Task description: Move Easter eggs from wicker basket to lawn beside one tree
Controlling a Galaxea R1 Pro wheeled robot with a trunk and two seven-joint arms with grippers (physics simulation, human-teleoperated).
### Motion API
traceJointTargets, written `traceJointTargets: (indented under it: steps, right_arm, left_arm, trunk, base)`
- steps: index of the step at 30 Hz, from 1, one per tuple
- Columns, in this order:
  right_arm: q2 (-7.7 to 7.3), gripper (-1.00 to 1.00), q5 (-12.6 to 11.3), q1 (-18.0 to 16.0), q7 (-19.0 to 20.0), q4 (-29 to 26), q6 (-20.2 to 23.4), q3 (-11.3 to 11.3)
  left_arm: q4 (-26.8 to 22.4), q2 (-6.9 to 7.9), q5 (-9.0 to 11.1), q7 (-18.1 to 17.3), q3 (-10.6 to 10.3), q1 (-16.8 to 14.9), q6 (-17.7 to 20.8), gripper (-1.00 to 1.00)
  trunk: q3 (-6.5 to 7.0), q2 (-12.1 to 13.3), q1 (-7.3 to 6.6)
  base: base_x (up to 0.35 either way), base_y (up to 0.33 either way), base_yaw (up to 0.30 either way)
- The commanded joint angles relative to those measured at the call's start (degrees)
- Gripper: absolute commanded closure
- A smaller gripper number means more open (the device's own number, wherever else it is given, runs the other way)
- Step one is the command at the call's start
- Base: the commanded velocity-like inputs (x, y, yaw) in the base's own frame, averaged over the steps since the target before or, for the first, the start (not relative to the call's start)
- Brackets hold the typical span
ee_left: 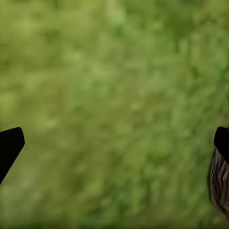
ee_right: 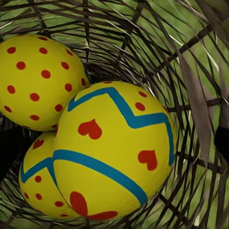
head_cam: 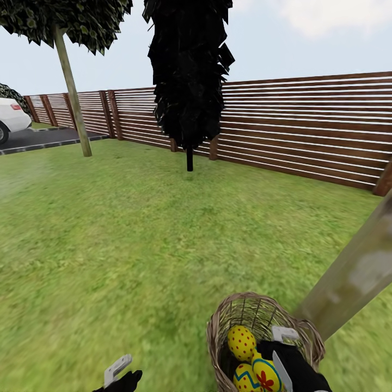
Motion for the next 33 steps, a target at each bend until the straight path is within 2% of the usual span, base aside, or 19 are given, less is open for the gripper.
traceJointTargets:
  steps: [1,16,17,22,33]
  right_arm:
    - [0.10,-1.00,0.59,-0.20,-0.14,-0.16,0.67,-0.34]
    - [0.11,-1.00,0.74,-0.98,0.80,-1.08,5.48,-0.34]
    - [0.11,-1.00,0.76,-0.98,2.36,-1.08,12.84,-0.34]
    - [0.11,-1.00,0.77,-1.22,4.05,-1.03,12.95,-0.34]
    - [0.11,-1.00,0.95,-1.96,4.27,-0.97,12.67,-0.34]
  left_arm:
    - [-0.10,-0.04,0.37,-0.18,0.34,0.03,0.42,-1.00]
    - [-0.06,-0.04,0.31,-0.22,0.25,0.06,0.42,-1.00]
    - [-0.06,-0.04,0.34,-0.22,0.25,0.05,0.42,-1.00]
    - [-0.06,-0.04,0.37,-0.22,0.27,0.07,0.42,-1.00]
    - [-0.02,-0.04,0.30,-0.22,0.25,0.05,0.42,-1.00]
  trunk:
    - [-0.05,-0.02,-0.01]
    - [-0.05,-0.02,-0.01]
    - [-0.05,-0.02,-0.01]
    - [-0.05,-0.02,-0.01]
    - [-0.05,-0.02,-0.01]
  base:
    - [0.000,0.000,0.000]
    - [0.000,0.000,0.000]
    - [0.000,0.000,0.000]
    - [0.000,0.000,0.000]
    - [0.000,0.000,0.000]
